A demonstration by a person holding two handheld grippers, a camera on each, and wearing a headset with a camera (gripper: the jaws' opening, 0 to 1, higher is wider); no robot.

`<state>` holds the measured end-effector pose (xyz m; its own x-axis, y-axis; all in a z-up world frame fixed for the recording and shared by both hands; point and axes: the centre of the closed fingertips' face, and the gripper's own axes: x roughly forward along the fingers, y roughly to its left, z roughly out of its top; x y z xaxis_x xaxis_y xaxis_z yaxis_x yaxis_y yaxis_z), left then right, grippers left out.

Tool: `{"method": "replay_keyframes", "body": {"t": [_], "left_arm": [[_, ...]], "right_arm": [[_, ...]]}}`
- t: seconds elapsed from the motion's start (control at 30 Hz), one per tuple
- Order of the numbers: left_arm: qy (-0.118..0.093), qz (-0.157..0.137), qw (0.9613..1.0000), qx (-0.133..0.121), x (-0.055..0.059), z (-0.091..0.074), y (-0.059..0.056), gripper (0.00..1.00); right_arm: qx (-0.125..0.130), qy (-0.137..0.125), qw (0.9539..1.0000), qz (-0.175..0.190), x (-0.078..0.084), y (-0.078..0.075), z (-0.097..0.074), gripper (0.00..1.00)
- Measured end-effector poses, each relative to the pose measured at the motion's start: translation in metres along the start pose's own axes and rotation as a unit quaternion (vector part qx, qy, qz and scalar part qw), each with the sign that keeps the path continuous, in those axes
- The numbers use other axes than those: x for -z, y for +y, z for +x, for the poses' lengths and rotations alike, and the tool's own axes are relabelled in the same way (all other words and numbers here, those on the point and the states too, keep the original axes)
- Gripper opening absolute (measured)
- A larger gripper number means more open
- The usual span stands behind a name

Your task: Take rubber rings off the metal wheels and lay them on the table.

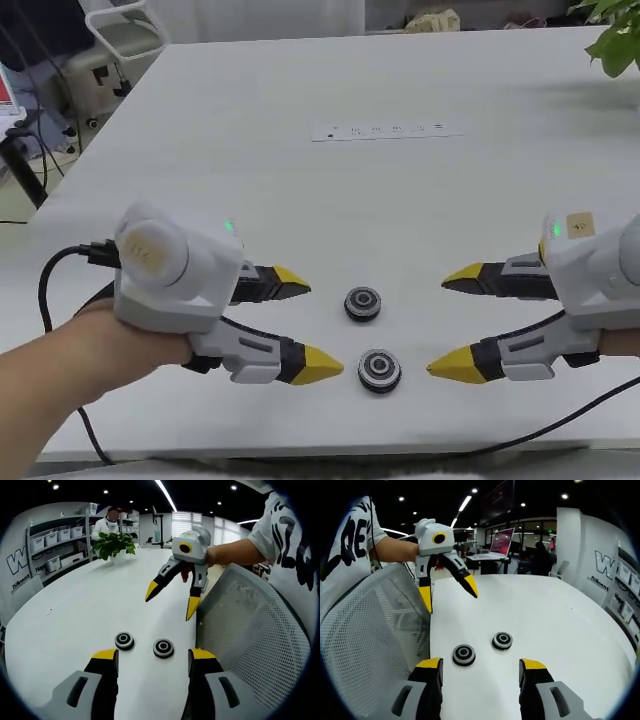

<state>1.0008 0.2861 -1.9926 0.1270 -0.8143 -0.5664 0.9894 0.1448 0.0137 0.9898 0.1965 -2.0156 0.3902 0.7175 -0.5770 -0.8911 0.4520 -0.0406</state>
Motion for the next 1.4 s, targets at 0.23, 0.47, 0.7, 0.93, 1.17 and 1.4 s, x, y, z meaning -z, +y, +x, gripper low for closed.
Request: {"method": "replay_keyframes", "body": {"t": [0.23,0.47,0.7,0.93,1.17,1.4], "left_arm": [[0.007,0.002,1.0000,0.003,0.003,0.004,0.002,0.52],[0.016,0.008,0.9998,0.011,0.005,0.009,0.001,0.51],[0.032,0.019,0.9991,0.022,0.012,0.015,0.001,0.50],[0.044,0.021,0.9983,0.032,0.018,0.021,-0.002,0.49],[0.039,0.009,0.9984,0.041,0.017,0.026,-0.004,0.46],[0.040,0.008,0.9977,0.054,0.015,0.033,-0.009,0.42]], "right_arm": [[-0.006,0.008,1.0000,-0.002,0.005,-0.001,0.004,0.59],[-0.016,0.014,0.9998,-0.003,0.008,0.002,0.009,0.56],[-0.023,0.021,0.9995,-0.007,0.011,0.004,0.012,0.53],[-0.031,0.023,0.9993,-0.006,0.013,0.006,0.015,0.53],[-0.039,0.023,0.9989,-0.009,0.016,0.006,0.019,0.51],[-0.045,0.026,0.9986,-0.011,0.021,0.008,0.021,0.48]]}}
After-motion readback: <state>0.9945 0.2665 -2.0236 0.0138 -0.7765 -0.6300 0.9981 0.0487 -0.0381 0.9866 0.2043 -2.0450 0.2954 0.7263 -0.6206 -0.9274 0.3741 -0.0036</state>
